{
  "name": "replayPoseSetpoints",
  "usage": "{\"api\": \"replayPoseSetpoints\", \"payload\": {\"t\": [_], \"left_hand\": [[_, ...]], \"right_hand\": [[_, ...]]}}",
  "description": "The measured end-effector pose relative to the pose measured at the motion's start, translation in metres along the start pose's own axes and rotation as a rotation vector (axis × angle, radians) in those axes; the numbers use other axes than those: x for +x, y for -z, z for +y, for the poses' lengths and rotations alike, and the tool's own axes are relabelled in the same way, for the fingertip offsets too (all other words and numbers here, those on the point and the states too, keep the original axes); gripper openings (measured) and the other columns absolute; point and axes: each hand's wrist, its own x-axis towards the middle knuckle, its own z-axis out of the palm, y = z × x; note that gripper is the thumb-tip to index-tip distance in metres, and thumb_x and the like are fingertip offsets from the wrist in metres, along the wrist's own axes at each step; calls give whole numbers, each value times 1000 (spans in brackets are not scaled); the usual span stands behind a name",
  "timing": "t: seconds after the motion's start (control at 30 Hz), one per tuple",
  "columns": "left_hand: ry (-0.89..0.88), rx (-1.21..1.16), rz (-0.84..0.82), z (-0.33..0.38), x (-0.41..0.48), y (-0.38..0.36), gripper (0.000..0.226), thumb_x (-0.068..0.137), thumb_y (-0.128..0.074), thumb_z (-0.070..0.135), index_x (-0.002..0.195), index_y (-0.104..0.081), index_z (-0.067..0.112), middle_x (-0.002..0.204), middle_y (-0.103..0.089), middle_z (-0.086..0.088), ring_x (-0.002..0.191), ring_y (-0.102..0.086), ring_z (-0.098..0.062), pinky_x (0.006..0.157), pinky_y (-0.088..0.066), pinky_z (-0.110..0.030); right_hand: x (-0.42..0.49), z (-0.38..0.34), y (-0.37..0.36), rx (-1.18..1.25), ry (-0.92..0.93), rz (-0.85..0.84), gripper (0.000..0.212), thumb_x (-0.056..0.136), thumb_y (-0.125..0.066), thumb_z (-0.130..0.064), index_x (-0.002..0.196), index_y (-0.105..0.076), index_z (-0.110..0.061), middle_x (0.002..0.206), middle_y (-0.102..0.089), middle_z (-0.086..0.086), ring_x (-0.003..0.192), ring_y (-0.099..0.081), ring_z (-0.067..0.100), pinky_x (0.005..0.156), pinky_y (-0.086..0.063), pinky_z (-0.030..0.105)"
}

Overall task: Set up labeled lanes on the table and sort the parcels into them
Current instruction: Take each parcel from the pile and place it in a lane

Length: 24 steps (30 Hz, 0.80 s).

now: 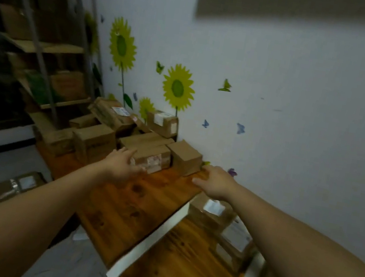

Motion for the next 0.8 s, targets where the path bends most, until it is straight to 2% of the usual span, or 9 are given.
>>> {"api": "replayPoseSetpoints", "payload": {"t": [0.17,0.27,0.3,0.43,0.6,0.7,0.8], "left_hand": [[28,-36,-18,-93,65,46,79,88,-55,49,150,-13,24,158,-6,-8,144,-5,-30,116,-15,-46],[28,-64,-27,-145,102,81,79,88,-57,46,150,-14,24,158,-9,-8,144,-9,-30,114,-23,-44],[24,-58,-31,-160,115,91,79,88,-57,45,150,-14,23,157,-10,-8,144,-10,-29,113,-24,-43],[39,-96,-53,-208,165,122,80,87,-58,45,150,-14,23,156,-17,-9,142,-17,-31,113,-24,-48],[71,-77,-82,-251,235,130,80,86,-57,49,150,-14,25,156,-15,-9,141,-17,-30,113,-23,-48],[99,-101,-102,-271,284,131,80,86,-57,50,149,-15,26,157,-12,-8,141,-18,-30,113,-22,-49],[137,-141,-117,-289,335,128,78,85,-58,49,148,-17,29,157,-11,-5,142,-15,-30,112,-22,-52]], "right_hand": [[98,-93,-36,-24,44,-38,73,91,-49,-57,148,-30,-16,147,-40,10,127,-44,29,95,-39,32],[150,-145,-55,21,27,-90,74,92,-48,-55,150,-27,-13,137,-48,11,116,-50,28,88,-41,31],[165,-161,-60,38,19,-106,77,92,-48,-56,150,-25,-13,134,-49,11,116,-49,28,90,-41,32],[222,-211,-75,21,20,-87,77,91,-50,-56,150,-25,-14,153,-31,11,135,-37,30,104,-37,35],[303,-254,-95,-5,56,-105,75,92,-48,-56,150,-26,-14,156,-24,11,139,-29,30,109,-32,39],[356,-276,-113,34,85,-123,73,92,-49,-55,149,-26,-15,154,-28,11,137,-33,29,105,-33,37],[409,-295,-137,86,104,-182,75,92,-48,-56,150,-24,-16,152,-28,11,129,-42,30,98,-40,37]]}}
